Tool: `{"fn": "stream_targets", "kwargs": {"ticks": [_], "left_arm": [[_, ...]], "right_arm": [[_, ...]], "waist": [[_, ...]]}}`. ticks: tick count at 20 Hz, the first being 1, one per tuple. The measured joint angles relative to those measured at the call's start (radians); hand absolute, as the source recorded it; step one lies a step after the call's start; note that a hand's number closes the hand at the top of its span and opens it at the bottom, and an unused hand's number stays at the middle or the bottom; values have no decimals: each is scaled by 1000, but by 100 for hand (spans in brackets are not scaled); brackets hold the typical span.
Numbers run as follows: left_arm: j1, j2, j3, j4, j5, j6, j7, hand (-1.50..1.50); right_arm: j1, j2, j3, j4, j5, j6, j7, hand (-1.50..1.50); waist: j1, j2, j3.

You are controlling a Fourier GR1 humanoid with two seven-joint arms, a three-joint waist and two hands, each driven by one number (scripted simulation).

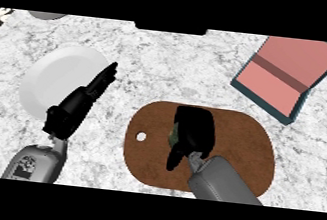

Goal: Pick the squash from the cutting board and place it in the cardboard box

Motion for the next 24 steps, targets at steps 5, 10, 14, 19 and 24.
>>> {"fn": "stream_targets", "kwargs": {"ticks": [5,10,14,19,24], "left_arm": [[3,-2,7,14,-4,-4,-21,0],[5,-17,-4,23,-21,8,-23,0],[2,-13,9,30,-18,1,-29,0],[0,-19,13,44,-24,0,-37,0],[1,-9,24,20,-11,-17,-14,0]], "right_arm": [[-34,-11,-81,32,35,-17,54,150],[-105,-46,-169,82,102,-48,125,150],[-139,-50,-174,20,182,-24,182,150],[-159,-25,-162,-157,241,68,224,150],[-220,-5,-156,-345,258,144,245,150]], "waist": [[0,5,1],[2,10,2],[-2,11,2],[-6,10,2],[-5,8,2]]}}
